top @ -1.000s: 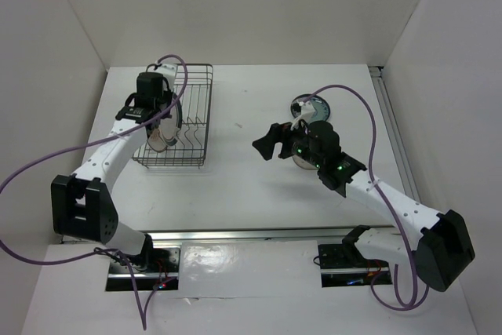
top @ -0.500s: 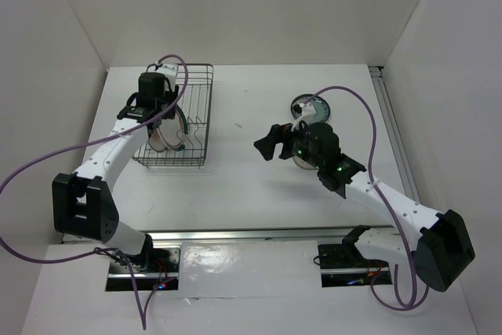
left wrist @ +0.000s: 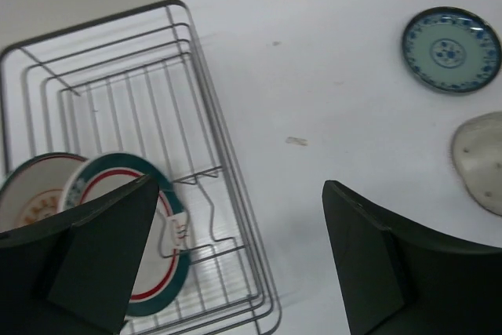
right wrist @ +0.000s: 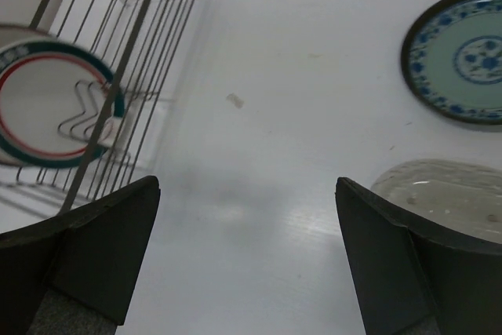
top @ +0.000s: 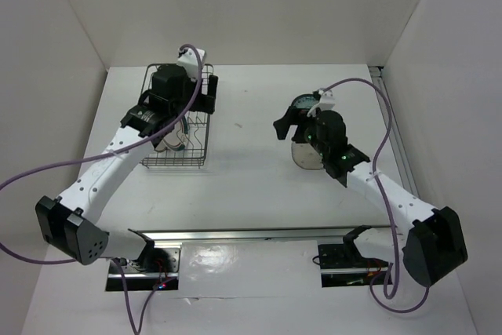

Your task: Load the plates into the dish rack

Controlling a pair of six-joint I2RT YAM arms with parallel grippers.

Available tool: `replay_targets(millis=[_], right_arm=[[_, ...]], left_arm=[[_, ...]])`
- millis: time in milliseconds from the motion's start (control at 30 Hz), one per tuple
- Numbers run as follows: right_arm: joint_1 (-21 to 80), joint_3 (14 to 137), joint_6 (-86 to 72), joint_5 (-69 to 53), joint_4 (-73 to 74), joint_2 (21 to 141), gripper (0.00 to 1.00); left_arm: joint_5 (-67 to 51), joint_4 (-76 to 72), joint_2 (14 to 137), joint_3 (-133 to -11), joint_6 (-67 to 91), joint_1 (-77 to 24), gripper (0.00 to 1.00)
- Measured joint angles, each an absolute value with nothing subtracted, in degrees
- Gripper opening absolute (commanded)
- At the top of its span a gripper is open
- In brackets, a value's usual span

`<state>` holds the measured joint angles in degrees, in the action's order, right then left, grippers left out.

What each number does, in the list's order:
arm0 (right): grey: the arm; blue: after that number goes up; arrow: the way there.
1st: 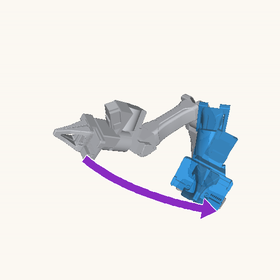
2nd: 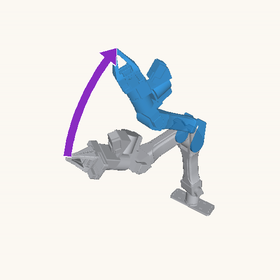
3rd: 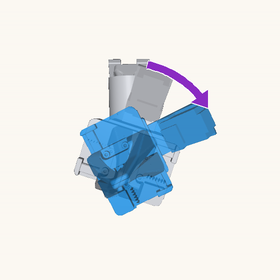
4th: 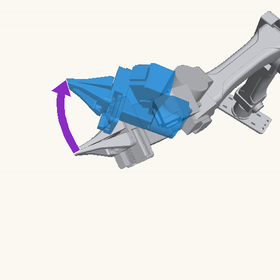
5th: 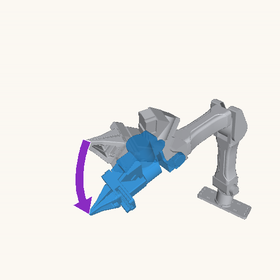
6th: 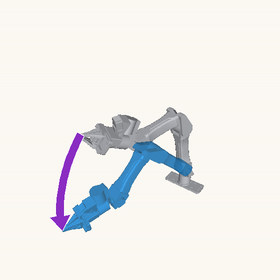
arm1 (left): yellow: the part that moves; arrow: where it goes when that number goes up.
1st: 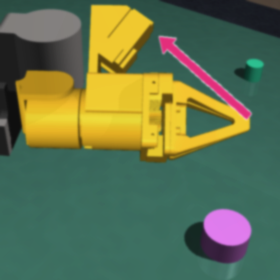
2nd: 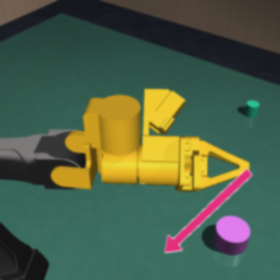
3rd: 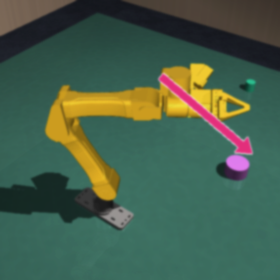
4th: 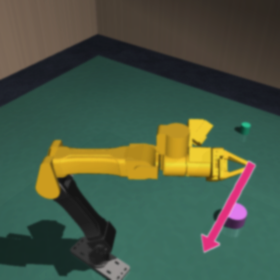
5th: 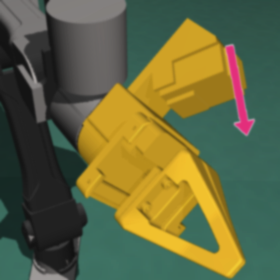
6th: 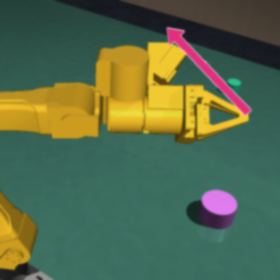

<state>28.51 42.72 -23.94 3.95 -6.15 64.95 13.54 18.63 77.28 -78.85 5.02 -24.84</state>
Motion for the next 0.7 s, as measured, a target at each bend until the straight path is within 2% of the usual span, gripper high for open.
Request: replay_targets(millis=[367, 500, 700], right_arm=[[0.9, 44.9, -28.3, -11.2, -10.9, 76.2, 0.98], [-4.1, 45.8, -29.3, -15.6, -14.1, 84.4, 0.97], [-4.6, 48.5, -29.8, -17.8, -14.3, 92.7, 0.97]], left_arm=[[-3.2, 20.8, 89.0, -80.4, 13.6, -25.3, 0.99], [-7.3, 20.2, 88.4, -80.4, 14.3, -25.5, 0.99], [-11.3, 19.2, 87.0, -80.2, 15.3, -25.5, 0.99]])
